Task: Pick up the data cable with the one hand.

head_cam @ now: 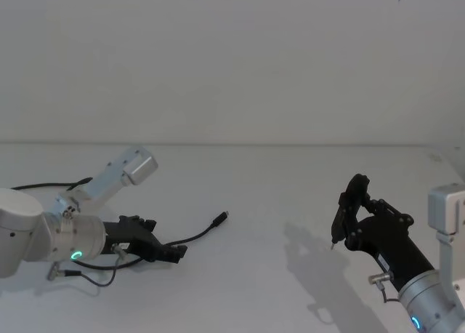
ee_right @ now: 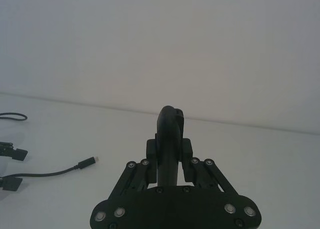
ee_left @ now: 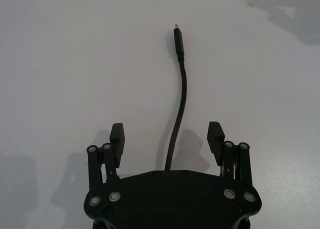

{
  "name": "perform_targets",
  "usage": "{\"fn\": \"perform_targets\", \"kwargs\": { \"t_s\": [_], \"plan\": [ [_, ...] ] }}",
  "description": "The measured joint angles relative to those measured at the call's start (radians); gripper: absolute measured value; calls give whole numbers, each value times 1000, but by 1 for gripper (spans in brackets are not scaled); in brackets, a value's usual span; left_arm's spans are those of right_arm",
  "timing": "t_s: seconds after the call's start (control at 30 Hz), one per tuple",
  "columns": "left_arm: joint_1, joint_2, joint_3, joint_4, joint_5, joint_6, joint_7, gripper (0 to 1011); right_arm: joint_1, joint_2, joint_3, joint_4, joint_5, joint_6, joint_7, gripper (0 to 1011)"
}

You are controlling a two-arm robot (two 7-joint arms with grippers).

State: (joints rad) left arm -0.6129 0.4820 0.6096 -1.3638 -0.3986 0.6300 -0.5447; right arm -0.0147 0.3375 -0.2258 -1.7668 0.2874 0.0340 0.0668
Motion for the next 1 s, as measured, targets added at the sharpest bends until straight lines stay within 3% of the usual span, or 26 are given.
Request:
{"fn": "perform_targets", "kwargs": {
  "t_s": [0.3, 0.4, 0.63, 0.97, 1.0],
  "plan": [
    [-13, -1, 11, 7, -3, 19, 1, 1001, 0, 0, 0, 0, 0, 0, 0, 279],
    [-16, -2, 14, 9, -4, 23, 0, 954, 0, 0, 0, 0, 0, 0, 0, 279],
    [-21, -2, 19, 12, -5, 30, 0, 790, 0, 0, 0, 0, 0, 0, 0, 279],
    [-25, -3, 23, 14, -7, 35, 0, 453, 0, 0, 0, 0, 0, 0, 0, 279],
    [-25, -3, 23, 14, -7, 35, 0, 453, 0, 0, 0, 0, 0, 0, 0, 279]
  ]
}}
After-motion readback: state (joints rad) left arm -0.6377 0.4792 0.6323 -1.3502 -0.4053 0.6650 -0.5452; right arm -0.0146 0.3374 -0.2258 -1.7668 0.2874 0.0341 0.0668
